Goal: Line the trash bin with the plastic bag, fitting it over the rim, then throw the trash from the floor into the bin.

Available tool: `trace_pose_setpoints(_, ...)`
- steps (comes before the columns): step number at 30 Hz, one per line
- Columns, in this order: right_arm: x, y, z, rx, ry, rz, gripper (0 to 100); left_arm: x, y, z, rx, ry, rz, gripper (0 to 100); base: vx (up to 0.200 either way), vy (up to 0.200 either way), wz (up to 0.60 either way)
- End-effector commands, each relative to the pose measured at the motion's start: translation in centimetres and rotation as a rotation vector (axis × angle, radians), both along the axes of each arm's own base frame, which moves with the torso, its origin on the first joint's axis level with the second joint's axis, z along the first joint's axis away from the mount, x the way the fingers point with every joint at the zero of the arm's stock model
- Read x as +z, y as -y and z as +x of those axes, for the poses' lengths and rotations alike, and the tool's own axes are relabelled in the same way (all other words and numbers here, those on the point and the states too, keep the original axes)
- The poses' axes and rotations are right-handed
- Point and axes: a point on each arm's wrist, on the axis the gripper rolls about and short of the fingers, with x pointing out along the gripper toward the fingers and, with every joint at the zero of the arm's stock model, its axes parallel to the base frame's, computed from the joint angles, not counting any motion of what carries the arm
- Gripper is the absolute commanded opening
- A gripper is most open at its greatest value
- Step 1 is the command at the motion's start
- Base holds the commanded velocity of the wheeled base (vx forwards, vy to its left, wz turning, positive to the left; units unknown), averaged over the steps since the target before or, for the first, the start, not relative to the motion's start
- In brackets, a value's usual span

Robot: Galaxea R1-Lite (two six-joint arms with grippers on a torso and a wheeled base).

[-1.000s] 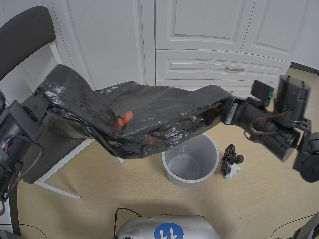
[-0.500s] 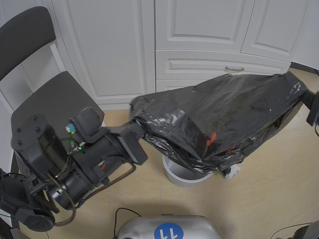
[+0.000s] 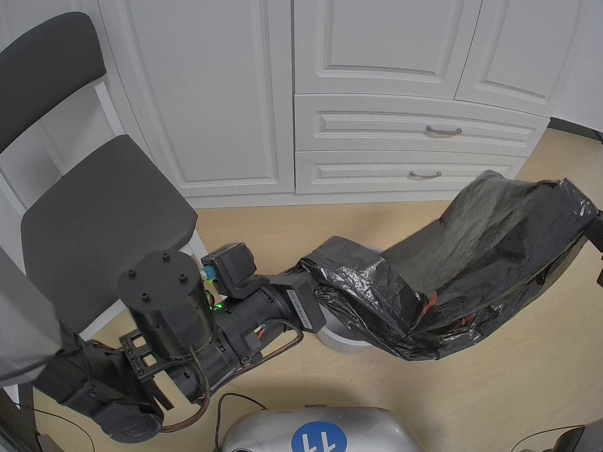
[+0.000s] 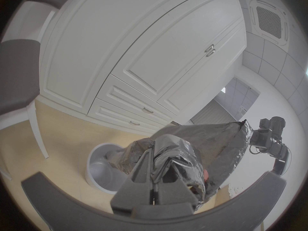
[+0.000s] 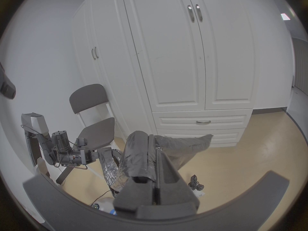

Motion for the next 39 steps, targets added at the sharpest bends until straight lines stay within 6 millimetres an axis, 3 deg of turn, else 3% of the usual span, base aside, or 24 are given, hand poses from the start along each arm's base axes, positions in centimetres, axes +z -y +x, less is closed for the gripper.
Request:
trace_pose_setpoints(1, -0.9, -0.4, 0.6, 0.004, -0.03, -0.044, 0, -2.3, 0.9, 1.7, 0.023, -0.022, 0.019, 0, 0.0, 0.0, 0.0)
trace_pose_setpoints(7, -0.9, -0.1, 0.7, -0.022, -0.021, -0.039, 0, -2.0, 1.8, 4.1, 0.062, 0.021, -0.02, 0, 0.0, 0.0, 0.0)
trace_pose_setpoints(21, 0.6, 0.2, 0.9, -0.02, 0.091, 0.075, 0, 4.4, 1.2, 7.2, 0.135, 0.206, -0.193, 0, 0.0, 0.0, 0.0)
trace_pose_setpoints(32, 0.0, 0.5, 2.9, 0.004, 0.054, 0.094, 0, 4.0, 0.5, 9.1, 0.187, 0.219, -0.196, 0, 0.0, 0.0, 0.0)
trace_pose_setpoints(39, -0.4, 0.6, 3.6, 0.016, 0.044, 0.089, 0, 5.4, 0.1, 10.6, 0.209, 0.277, -0.237, 0, 0.0, 0.0, 0.0)
